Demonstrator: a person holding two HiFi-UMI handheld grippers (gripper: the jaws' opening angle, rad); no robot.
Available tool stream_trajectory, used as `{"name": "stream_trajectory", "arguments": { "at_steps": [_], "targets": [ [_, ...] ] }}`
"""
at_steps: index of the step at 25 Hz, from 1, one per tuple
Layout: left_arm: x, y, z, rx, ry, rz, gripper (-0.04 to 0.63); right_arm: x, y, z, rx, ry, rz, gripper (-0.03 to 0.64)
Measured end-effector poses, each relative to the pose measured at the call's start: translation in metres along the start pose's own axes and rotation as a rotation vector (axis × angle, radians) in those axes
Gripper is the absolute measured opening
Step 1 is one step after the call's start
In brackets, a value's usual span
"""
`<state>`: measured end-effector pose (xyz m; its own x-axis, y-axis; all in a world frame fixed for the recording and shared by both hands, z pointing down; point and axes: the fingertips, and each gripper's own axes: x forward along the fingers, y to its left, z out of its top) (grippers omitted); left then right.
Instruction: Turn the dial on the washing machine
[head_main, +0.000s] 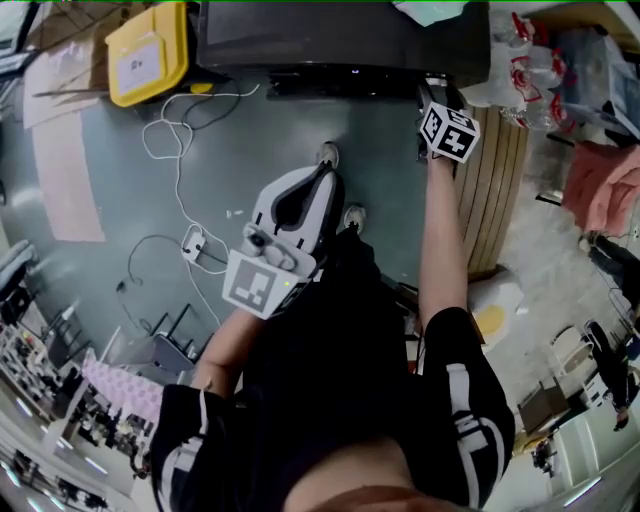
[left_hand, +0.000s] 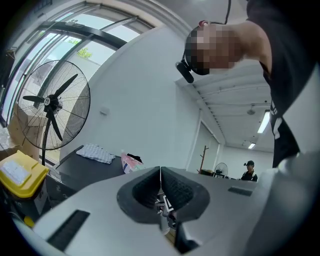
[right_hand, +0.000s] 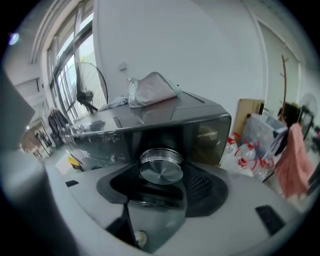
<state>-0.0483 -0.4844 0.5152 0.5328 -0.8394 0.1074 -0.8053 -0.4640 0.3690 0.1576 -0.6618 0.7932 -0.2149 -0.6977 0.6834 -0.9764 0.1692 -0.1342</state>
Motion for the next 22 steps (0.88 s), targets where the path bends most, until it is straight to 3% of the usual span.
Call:
{"name": "stream_trajectory", "arguments": {
  "at_steps": [3, 5, 9, 12, 17, 20, 22],
  "targets": [
    [0.001, 0.0, 0.0, 0.011, -0.003, 0.002, 0.025, -0.001, 0.004, 0.0, -0.227, 0.024, -0.16, 0.291],
    [-0.001, 0.006, -0.002, 0.006, -0.001, 0.004, 0.025, 0.004, 0.008, 0.0, -0.274, 0.019, -0.192, 0.291],
    [-0.011, -0.001, 0.002, 0.009, -0.006, -0.004, 0.025, -0.003, 0.011, 0.0, -0.254, 0.006, -0.172, 0.304],
    [-0.028, -0.014, 0.014, 0.024, -0.057, -0.015, 0.025, -0.029, 0.022, -0.004, -0.22, -0.016, -0.131, 0.313],
    [-0.079, -0.06, 0.038, 0.053, -0.095, -0.006, 0.025, -0.137, 0.053, -0.01, -0.113, -0.097, -0.024, 0.303],
    [-0.11, -0.104, 0.058, 0.09, -0.131, -0.007, 0.025, -0.218, 0.067, 0.002, -0.074, -0.189, 0.032, 0.186],
    [-0.135, -0.135, 0.069, 0.117, -0.156, -0.005, 0.025, -0.271, 0.074, 0.006, -0.057, -0.252, 0.065, 0.147]
  ]
}}
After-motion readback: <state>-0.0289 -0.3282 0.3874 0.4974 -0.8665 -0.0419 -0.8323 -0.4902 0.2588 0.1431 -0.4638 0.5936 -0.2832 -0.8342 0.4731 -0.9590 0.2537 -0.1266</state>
